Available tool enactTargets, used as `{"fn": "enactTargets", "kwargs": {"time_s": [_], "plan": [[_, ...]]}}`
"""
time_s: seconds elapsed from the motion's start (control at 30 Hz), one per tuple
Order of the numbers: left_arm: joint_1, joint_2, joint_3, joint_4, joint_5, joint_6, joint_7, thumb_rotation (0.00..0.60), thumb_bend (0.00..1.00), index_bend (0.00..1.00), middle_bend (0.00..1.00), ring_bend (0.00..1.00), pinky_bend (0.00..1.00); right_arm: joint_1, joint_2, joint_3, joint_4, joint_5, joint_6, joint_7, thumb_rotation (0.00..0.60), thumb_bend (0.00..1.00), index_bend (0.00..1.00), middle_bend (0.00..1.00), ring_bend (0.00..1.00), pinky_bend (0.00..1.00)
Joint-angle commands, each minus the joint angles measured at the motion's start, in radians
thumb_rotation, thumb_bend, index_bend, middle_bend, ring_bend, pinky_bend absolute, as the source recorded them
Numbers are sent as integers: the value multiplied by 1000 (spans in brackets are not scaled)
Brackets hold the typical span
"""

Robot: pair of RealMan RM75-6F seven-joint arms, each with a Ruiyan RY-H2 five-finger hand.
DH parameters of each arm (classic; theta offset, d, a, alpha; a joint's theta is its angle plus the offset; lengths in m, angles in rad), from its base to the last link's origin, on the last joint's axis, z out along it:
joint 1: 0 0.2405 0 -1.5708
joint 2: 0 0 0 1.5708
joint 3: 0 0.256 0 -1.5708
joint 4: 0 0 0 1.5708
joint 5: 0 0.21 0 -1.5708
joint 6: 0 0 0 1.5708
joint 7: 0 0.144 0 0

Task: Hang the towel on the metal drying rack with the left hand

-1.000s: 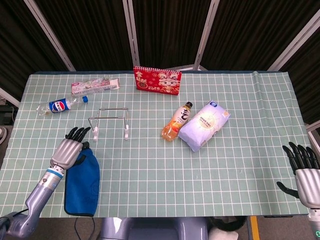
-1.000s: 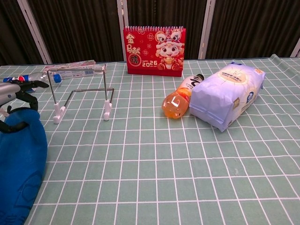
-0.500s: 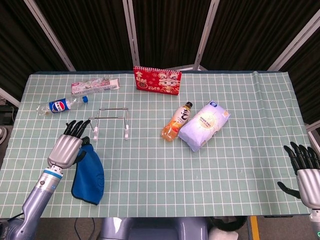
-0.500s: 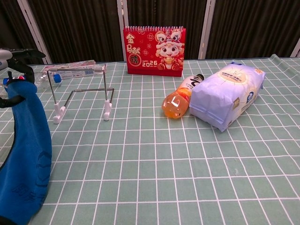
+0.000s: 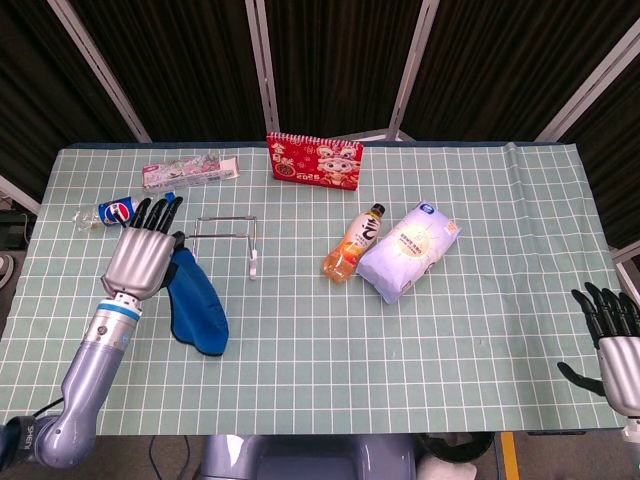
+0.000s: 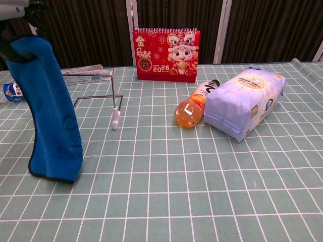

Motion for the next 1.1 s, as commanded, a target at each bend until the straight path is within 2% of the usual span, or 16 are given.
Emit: {"fn": "enactTargets", "kwargs": {"time_s": [0.03,0.23,0.5,0.67,0.87,1.1], "plan": [[-41,12,-21,-30,-48,24,37,600,483,845,0,0,0,1,1,1,1,3,-4,2,600,0,74,0,0,0],[-99,19,-29,-49,-120,64,105,600,484,845,0,0,0,3,1,3,2,7,-7,3,600,0,73,0,0,0],[-195,21,-42,-7,-227,95,201,600,483,858,0,0,0,3,2,7,5,17,-10,9,600,0,73,0,0,0],[-245,40,-39,51,-257,41,212,600,483,861,0,0,0,5,1,9,7,23,-15,9,600,0,73,0,0,0],[-266,60,-22,136,-190,-105,101,600,484,862,0,0,0,8,-2,11,9,34,-25,4,600,0,74,0,0,0],[-322,44,-11,205,-221,-121,108,600,483,862,0,0,0,12,-9,13,11,45,-36,-11,600,0,74,0,0,0]]}}
